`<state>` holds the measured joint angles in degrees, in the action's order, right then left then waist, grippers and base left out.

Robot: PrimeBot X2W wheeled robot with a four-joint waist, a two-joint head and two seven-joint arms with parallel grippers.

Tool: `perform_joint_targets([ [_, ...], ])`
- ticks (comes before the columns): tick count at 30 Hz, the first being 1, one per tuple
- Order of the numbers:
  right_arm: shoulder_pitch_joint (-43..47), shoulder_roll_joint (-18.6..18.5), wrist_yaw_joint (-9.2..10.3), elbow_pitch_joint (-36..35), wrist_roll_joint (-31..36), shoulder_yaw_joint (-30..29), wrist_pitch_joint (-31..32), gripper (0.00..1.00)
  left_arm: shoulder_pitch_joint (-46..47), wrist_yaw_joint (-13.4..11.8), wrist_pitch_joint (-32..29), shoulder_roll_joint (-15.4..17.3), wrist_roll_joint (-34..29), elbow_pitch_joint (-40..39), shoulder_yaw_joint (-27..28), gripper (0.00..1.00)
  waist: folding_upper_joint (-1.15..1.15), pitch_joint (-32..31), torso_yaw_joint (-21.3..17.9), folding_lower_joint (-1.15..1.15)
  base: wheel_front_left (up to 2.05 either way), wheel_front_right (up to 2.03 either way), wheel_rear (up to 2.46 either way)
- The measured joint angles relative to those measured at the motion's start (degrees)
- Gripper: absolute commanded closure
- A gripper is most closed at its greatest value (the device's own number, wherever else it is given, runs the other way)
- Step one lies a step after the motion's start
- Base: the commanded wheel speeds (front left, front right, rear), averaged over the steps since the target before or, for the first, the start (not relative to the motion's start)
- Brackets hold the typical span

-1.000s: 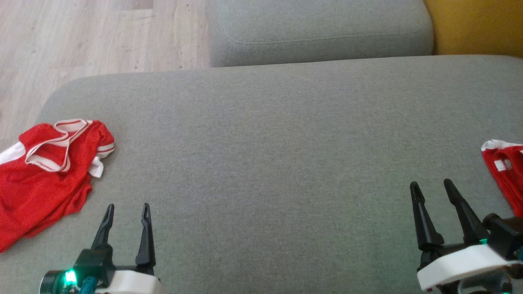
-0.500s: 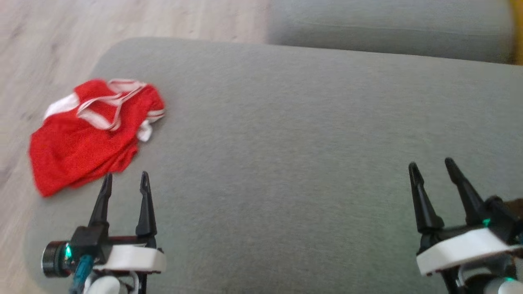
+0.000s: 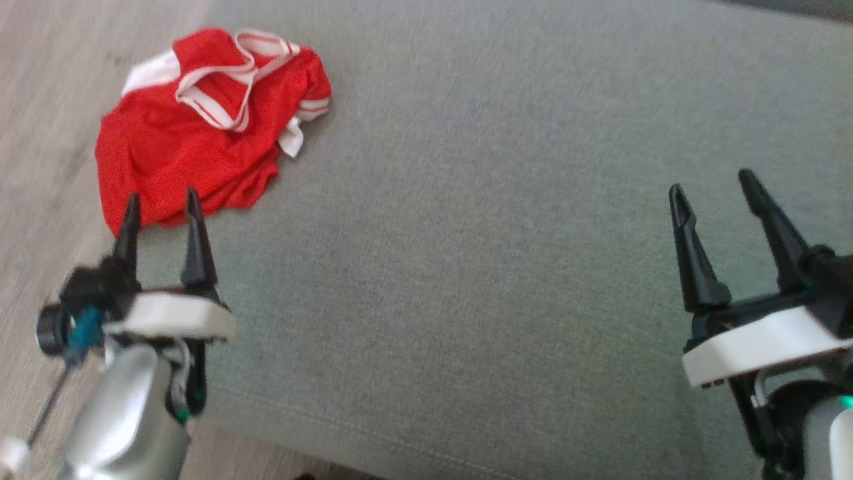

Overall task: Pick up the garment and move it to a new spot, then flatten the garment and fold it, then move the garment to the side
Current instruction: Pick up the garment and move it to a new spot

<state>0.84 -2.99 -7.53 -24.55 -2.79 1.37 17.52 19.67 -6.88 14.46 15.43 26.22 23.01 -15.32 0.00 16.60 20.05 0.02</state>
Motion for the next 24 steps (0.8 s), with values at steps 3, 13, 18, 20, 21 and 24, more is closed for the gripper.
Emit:
perform_joint_targets([
  [3,-1.76,-1.36,0.00,-1.13,0.43,0.15,1.42,0.00,6.56,3.92,-0.02,-0.09,0.54,9.28,0.07,0.00,0.00,3.48,0.50,0.00,0.00,0.00,0.00],
  [13,-4.33,-2.61,0.01,-2.27,0.87,-0.10,3.19,0.00,22.46,12.07,-7.42,-1.93,2.78,34.11,-1.92,0.00,0.00,10.93,0.20,0.00,0.00,0.00,0.00],
  [18,-4.35,-2.59,0.00,-2.18,0.86,-0.44,3.14,0.00,26.99,13.63,-11.28,-1.75,4.12,40.33,-3.11,1.00,0.00,10.88,-0.62,-0.01,0.00,0.00,0.00],
  [20,-4.38,-2.52,0.01,-1.94,0.85,-0.55,2.77,0.00,27.40,13.96,-10.01,-1.68,4.12,41.56,-3.47,1.00,0.00,10.19,-0.76,-0.01,0.00,0.00,0.00],
  [21,-4.42,-2.48,0.00,-1.68,0.85,-0.59,2.40,0.00,27.21,13.96,-8.37,-1.62,4.10,41.90,-3.48,1.00,0.00,9.74,-0.82,-0.02,0.00,0.00,0.00],
  [24,-4.44,-2.37,0.00,-0.53,0.74,-0.59,1.03,0.00,26.89,13.90,-3.16,-0.87,3.76,42.77,-3.50,1.00,0.00,7.91,-1.02,-0.01,0.00,0.00,0.00],
])
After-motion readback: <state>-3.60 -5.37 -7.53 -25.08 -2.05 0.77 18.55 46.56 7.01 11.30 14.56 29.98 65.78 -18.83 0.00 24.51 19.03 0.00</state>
